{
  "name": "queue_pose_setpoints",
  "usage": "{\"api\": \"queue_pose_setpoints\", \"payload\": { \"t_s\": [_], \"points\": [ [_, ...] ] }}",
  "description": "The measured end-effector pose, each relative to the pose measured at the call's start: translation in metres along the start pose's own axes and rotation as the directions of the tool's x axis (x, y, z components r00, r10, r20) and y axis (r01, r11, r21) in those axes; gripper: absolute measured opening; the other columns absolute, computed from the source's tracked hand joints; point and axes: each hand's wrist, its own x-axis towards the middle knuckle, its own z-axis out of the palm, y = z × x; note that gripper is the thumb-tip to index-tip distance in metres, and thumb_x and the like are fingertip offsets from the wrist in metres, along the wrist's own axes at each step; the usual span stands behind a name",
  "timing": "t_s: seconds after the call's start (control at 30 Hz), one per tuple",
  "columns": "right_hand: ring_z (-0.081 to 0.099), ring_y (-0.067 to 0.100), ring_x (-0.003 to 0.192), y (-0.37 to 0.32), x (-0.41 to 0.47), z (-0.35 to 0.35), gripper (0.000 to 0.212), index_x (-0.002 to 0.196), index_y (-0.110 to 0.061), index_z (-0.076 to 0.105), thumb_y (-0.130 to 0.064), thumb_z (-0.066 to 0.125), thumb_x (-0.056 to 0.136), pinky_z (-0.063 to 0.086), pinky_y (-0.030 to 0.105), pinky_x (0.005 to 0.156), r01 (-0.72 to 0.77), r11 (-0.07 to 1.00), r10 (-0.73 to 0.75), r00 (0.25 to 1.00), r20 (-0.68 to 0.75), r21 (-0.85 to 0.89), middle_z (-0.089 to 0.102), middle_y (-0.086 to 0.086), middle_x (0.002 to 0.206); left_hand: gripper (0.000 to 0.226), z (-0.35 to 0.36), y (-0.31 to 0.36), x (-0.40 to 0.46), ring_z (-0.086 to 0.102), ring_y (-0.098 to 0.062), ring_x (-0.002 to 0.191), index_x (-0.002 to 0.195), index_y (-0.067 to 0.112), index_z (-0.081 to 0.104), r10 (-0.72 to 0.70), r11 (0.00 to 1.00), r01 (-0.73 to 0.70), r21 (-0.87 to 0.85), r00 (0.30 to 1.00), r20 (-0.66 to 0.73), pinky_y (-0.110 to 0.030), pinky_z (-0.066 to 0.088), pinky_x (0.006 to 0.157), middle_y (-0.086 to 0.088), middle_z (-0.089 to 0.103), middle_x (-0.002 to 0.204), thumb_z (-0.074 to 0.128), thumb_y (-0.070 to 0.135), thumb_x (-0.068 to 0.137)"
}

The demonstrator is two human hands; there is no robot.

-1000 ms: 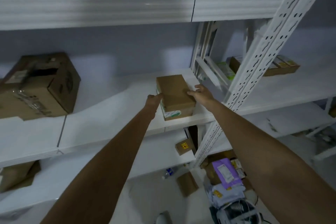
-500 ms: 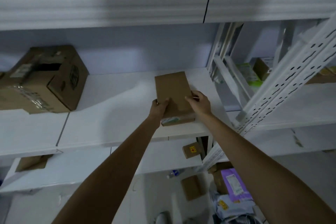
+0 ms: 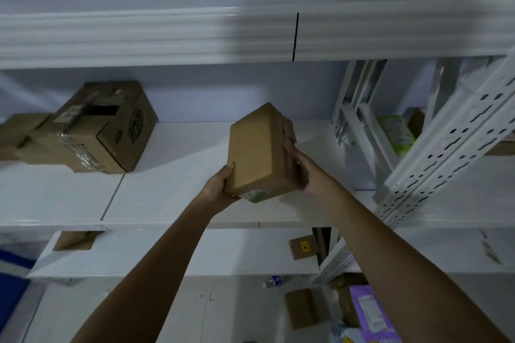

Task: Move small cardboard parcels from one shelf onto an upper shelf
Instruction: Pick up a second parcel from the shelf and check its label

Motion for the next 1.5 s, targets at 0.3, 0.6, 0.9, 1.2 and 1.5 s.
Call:
{"api": "queue_pose_setpoints", "payload": {
  "t_s": [0.3, 0.6, 0.9, 1.2, 1.5],
  "points": [
    [0.07, 0.035, 0.111, 0.025, -0.008, 0.003, 0.071, 0.115, -0.015, 0.079, -0.073, 0.047, 0.088, 0.045, 0.058, 0.105, -0.167, 0.972, 0.113, 0.947, 0.299, 0.162, 0.072, 0.014, 0.125, 0.047, -0.001, -0.016, -0.01, 0.048, -0.039, 0.134, 0.148, 0.014, 0.044, -0.093, 0.99, 0.109, -0.087, 0.981, 0.171, -0.054, 0.046, 0.106, -0.016, 0.049, 0.149, 0.025, 0.032, 0.108],
    [0.069, 0.033, 0.113, 0.022, -0.002, 0.008, 0.095, 0.133, -0.013, 0.063, -0.063, 0.087, 0.055, 0.053, 0.051, 0.101, 0.047, 0.998, -0.049, 0.997, -0.068, -0.032, 0.072, 0.014, 0.123, 0.033, 0.002, 0.018, -0.009, 0.058, -0.02, 0.066, 0.092, 0.008, 0.062, 0.089, 0.981, -0.077, 0.176, 0.994, -0.06, -0.028, 0.049, 0.057, -0.011, 0.061, 0.081, 0.041, 0.029, 0.105],
    [0.069, 0.024, 0.103, 0.018, -0.004, 0.016, 0.058, 0.135, -0.019, 0.052, -0.029, 0.077, 0.084, 0.061, 0.032, 0.069, 0.322, 0.918, -0.364, 0.916, -0.17, -0.23, 0.067, 0.01, 0.126, 0.107, 0.013, 0.013, -0.008, 0.063, -0.024, 0.108, 0.144, 0.013, 0.035, 0.174, 0.828, -0.154, 0.54, 0.985, 0.014, -0.037, 0.051, 0.091, -0.009, 0.059, 0.13, 0.082, 0.052, 0.057],
    [0.067, 0.023, 0.094, -0.002, -0.005, -0.002, 0.05, 0.133, -0.048, 0.052, -0.041, 0.071, 0.087, 0.053, 0.034, 0.072, 0.213, 0.925, -0.212, 0.977, 0.039, -0.315, 0.072, 0.001, 0.11, 0.073, -0.002, 0.025, -0.001, 0.061, -0.028, 0.115, 0.146, 0.008, 0.041, 0.098, 0.969, -0.119, 0.215, 0.99, 0.106, -0.041, 0.051, 0.098, -0.011, 0.063, 0.131, 0.076, 0.018, 0.082],
    [0.064, 0.027, 0.104, -0.001, -0.007, -0.004, 0.059, 0.138, -0.043, 0.05, -0.04, 0.074, 0.084, 0.052, 0.038, 0.079, 0.216, 0.945, -0.209, 0.976, 0.053, -0.247, 0.068, 0.006, 0.121, 0.106, -0.013, 0.025, 0.004, 0.05, -0.037, 0.136, 0.149, 0.01, 0.041, 0.08, 0.971, -0.12, 0.206, 0.978, 0.195, -0.05, 0.035, 0.117, -0.016, 0.057, 0.144, 0.092, 0.023, 0.056]
  ]
}}
